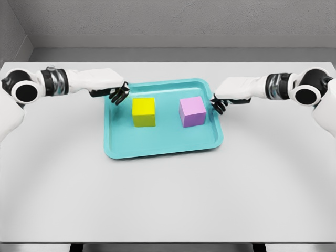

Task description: Push two cubes

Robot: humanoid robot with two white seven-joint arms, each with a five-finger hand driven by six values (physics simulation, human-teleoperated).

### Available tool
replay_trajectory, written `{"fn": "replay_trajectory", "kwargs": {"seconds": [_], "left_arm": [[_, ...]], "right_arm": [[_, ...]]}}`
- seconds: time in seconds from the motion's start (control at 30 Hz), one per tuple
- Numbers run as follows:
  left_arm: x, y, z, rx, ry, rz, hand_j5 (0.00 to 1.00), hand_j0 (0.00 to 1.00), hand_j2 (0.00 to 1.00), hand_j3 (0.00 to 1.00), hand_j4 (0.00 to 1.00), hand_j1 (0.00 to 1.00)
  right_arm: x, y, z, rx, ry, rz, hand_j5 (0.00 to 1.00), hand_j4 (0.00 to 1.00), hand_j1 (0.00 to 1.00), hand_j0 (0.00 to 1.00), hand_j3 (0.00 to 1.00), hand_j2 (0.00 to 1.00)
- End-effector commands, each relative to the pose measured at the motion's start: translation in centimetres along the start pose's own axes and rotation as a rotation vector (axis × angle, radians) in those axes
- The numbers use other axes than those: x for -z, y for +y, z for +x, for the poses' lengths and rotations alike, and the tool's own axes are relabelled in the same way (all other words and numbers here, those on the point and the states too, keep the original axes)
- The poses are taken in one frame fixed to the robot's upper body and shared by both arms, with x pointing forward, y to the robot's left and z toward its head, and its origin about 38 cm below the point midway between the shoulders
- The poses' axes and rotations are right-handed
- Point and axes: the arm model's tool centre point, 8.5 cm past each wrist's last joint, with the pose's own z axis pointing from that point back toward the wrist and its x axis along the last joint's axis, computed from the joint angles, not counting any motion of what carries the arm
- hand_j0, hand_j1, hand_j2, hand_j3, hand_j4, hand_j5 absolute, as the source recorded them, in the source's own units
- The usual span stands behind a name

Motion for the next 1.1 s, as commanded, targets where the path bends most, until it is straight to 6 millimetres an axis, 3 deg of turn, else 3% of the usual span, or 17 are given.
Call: {"fn": "replay_trajectory", "kwargs": {"seconds": [0.0, 0.07, 0.1, 0.2, 0.4, 0.53, 0.63, 0.77, 0.93, 1.07], "left_arm": [[-0.6, -0.3, -0.8, -0.017, 0.025, -0.001, 0.05, 0.05, 0.05, 0.05, 0.05, 0.05], [1.1, -1.5, -1.1, -0.071, 0.024, -0.015, 0.05, 0.05, 0.05, 0.05, 0.05, 0.05], [2.8, -1.8, -0.1, -0.082, -0.009, -0.016, 0.05, 0.05, 0.05, 0.05, 0.05, 0.05], [4.3, -2.8, 0.3, -0.063, -0.006, -0.065, 0.05, 0.05, 0.05, 0.05, 0.05, 0.05], [4.0, -2.9, 0.0, -0.068, 0.003, -0.065, 0.05, 0.05, 0.05, 0.05, 0.05, 0.05], [1.0, -1.7, -1.8, -0.071, 0.056, -0.022, 0.05, 0.05, 0.05, 0.05, 0.05, 0.05], [0.2, -2.1, -2.6, -0.069, 0.082, -0.038, 0.05, 0.05, 0.05, 0.05, 0.05, 0.05], [1.0, -2.6, -2.2, -0.06, 0.074, -0.061, 0.05, 0.05, 0.05, 0.05, 0.05, 0.05], [3.2, -3.5, -1.3, -0.016, 0.074, -0.117, 0.05, 0.05, 0.05, 0.05, 0.05, 0.05], [3.2, -4.0, -1.6, -0.009, 0.087, -0.138, 0.05, 0.05, 0.05, 0.05, 0.05, 0.05]], "right_arm": [[0.0, 0.7, -0.8, 0.032, 0.021, 0.012, 0.27, 0.27, 0.27, 0.27, 0.27, 0.27], [0.3, 0.8, -0.8, 0.009, 0.032, 0.031, 0.27, 0.27, 0.27, 0.27, 0.27, 0.27], [0.4, 0.8, -0.7, 0.007, 0.031, 0.031, 0.27, 0.27, 0.27, 0.27, 0.27, 0.27], [1.3, 0.3, -0.1, -0.007, 0.017, 0.03, 0.27, 0.27, 0.27, 0.27, 0.27, 0.27], [3.8, 0.6, 1.8, -0.044, -0.029, 0.067, 0.27, 0.27, 0.27, 0.27, 0.27, 0.27], [4.7, 0.5, 2.8, -0.059, -0.054, 0.075, 0.27, 0.27, 0.27, 0.27, 0.27, 0.27], [5.5, 0.4, 4.3, -0.095, -0.093, 0.087, 0.27, 0.27, 0.27, 0.27, 0.27, 0.27], [5.7, 0.0, 4.9, -0.114, -0.105, 0.084, 0.27, 0.27, 0.27, 0.27, 0.27, 0.27], [4.1, 0.2, 3.0, -0.084, -0.059, 0.071, 0.27, 0.27, 0.27, 0.27, 0.27, 0.27], [3.7, 0.2, 2.8, -0.088, -0.052, 0.075, 0.27, 0.27, 0.27, 0.27, 0.27, 0.27]]}}
